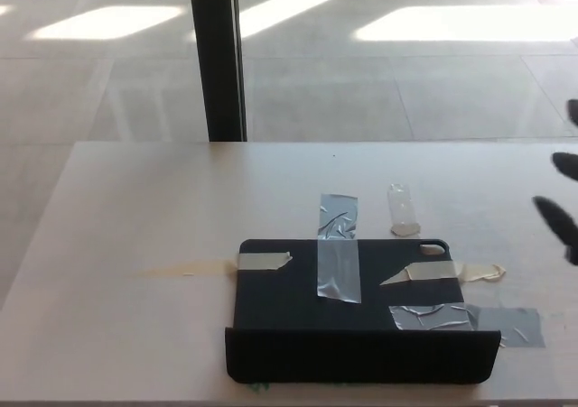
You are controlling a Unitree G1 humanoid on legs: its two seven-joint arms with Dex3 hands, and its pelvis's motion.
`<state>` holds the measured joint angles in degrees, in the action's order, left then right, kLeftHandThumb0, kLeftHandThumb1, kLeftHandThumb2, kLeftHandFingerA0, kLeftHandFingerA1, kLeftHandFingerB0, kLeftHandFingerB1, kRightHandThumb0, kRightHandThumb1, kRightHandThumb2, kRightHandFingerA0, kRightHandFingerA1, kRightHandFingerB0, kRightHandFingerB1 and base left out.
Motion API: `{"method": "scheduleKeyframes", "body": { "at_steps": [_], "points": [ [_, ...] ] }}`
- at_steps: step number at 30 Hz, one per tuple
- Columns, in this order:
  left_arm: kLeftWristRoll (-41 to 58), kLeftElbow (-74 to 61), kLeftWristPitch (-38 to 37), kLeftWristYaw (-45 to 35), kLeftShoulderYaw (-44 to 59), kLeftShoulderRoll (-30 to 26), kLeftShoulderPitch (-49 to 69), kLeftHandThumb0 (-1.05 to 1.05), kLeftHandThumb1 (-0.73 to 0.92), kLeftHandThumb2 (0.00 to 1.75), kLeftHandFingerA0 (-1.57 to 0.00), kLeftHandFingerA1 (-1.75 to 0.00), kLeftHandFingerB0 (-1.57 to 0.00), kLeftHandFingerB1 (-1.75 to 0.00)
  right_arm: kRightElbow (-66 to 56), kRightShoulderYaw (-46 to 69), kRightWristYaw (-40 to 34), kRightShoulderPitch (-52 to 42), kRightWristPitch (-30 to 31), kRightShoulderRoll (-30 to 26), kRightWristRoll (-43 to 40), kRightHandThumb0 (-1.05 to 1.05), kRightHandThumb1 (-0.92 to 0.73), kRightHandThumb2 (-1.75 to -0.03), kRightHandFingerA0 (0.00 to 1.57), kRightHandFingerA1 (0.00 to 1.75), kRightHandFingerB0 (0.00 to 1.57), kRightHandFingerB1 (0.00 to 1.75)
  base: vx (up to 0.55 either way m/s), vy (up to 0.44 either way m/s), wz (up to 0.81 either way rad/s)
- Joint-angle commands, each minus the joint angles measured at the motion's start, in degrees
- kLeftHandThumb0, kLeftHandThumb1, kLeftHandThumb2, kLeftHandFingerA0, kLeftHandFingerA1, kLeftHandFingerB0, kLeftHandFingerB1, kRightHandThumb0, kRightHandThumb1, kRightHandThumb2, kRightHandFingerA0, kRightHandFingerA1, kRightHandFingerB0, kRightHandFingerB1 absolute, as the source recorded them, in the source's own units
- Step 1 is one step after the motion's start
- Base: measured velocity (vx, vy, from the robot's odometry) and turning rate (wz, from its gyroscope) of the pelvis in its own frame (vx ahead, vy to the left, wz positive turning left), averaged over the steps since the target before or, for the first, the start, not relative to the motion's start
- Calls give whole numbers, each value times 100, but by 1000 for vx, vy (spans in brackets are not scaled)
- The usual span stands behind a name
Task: The robot uses its right hand to open a folded tablet cover kept in the middle of the desk
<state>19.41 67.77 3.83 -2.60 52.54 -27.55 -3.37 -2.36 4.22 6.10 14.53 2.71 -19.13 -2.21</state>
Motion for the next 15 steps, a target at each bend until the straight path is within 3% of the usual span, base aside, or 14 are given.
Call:
{"method": "scheduleKeyframes", "body": {
  "at_steps": [1, 2, 3, 5, 6, 15],
  "points": [
    [477, 105, 178, -20, 170, -455, 23, -53, 27, 80, -74, -86, -64, -77, -261, -1807, 1232, 400, -386, -866, 1739, -78, -49, -56, 30, 40, 26, 30, 0, 0, 0],
    [487, 102, 184, -8, 180, -454, 17, -53, 28, 80, -74, -86, -64, -77, -210, -1900, 1303, 445, -408, -919, 1733, -80, -40, -78, 25, 47, 21, 39, 0, 0, 0],
    [484, 100, 190, 18, 178, -454, 20, -53, 28, 81, -75, -86, -64, -77, -178, -2037, 1402, 499, -360, -987, 1763, -83, -42, -79, 24, 46, 21, 38, 0, 0, 0],
    [467, 103, 190, 33, 158, -459, 27, -53, 28, 81, -75, -86, -64, -77, -169, -2172, 1429, 547, -301, -1067, 1777, -83, -42, -79, 24, 46, 21, 38, 0, 0, 0],
    [488, 115, 193, 48, 174, -459, 18, -51, 27, 81, -75, -86, -65, -77, -39, -2452, 1626, 659, -361, -1155, 1918, -86, -52, -58, 28, 41, 26, 29, 0, 0, 0],
    [473, 140, 143, 23, 71, -532, 31, -55, 29, 80, -73, -84, -64, -75, 189, -3664, 1997, 1122, -136, -1385, 2743, -91, -55, -58, 23, 41, 27, 29, 0, 0, 0]
  ]
}}
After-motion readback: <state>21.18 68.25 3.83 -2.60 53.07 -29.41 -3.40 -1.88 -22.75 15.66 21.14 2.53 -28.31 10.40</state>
